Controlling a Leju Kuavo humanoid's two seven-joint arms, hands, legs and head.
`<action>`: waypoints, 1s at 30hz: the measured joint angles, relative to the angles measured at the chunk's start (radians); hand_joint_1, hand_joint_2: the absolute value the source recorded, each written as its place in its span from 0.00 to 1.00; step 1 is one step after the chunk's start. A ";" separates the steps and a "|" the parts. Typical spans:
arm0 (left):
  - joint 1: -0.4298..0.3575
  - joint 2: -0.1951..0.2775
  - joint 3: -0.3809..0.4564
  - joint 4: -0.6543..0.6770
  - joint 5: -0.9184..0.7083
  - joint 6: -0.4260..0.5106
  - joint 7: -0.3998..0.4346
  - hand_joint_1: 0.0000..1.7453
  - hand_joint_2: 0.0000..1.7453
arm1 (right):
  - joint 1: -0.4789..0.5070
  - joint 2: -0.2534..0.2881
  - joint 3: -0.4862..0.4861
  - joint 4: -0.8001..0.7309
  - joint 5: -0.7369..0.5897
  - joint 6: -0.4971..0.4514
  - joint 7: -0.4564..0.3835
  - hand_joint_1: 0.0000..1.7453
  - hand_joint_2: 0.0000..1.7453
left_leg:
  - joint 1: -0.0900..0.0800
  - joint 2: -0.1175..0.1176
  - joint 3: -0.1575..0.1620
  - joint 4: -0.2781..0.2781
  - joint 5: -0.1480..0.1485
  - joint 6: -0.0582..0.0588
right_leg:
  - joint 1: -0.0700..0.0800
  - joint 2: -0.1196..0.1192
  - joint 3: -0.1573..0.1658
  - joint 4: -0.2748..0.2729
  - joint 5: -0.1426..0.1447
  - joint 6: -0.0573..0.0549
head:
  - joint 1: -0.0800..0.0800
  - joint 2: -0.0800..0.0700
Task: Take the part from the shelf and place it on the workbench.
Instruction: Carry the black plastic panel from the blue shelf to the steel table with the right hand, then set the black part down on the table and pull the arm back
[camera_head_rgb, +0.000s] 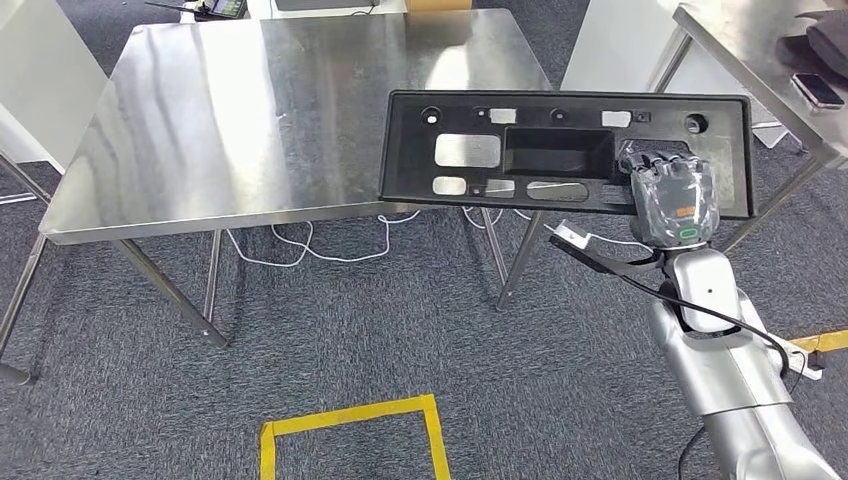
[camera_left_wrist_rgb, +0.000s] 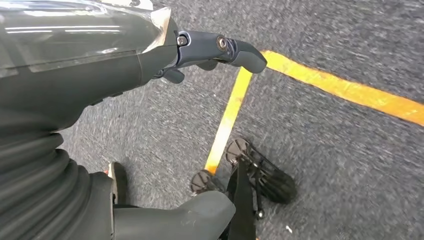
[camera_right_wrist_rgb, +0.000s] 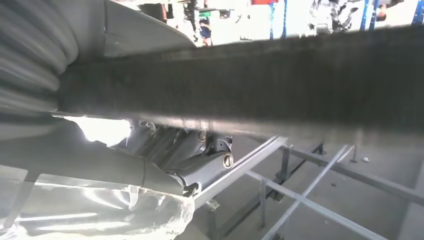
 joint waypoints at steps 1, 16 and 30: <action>0.000 0.000 -0.001 0.000 -0.002 -0.001 0.000 0.00 1.00 | 0.014 -0.004 -0.004 -0.004 0.000 0.000 0.001 1.00 1.00 | -0.001 -0.001 0.005 0.000 -0.005 0.001 | 0.000 0.000 -0.030 0.037 -0.002 0.005 | 0.000 0.000; 0.003 0.011 -0.004 -0.002 -0.019 -0.006 0.001 0.00 1.00 | 0.117 -0.026 -0.060 -0.080 0.003 0.000 0.008 1.00 1.00 | 0.005 0.003 -0.110 0.295 -0.168 -0.065 | -0.012 -0.004 0.118 -0.272 0.138 -0.036 | -0.008 0.000; 0.010 0.020 -0.007 -0.002 -0.026 0.002 0.005 0.00 1.00 | 0.167 -0.020 -0.108 -0.089 0.003 -0.014 -0.008 1.00 1.00 | 0.003 0.003 0.021 -0.012 -0.011 -0.006 | -0.003 -0.001 0.026 -0.048 0.020 0.003 | -0.007 0.000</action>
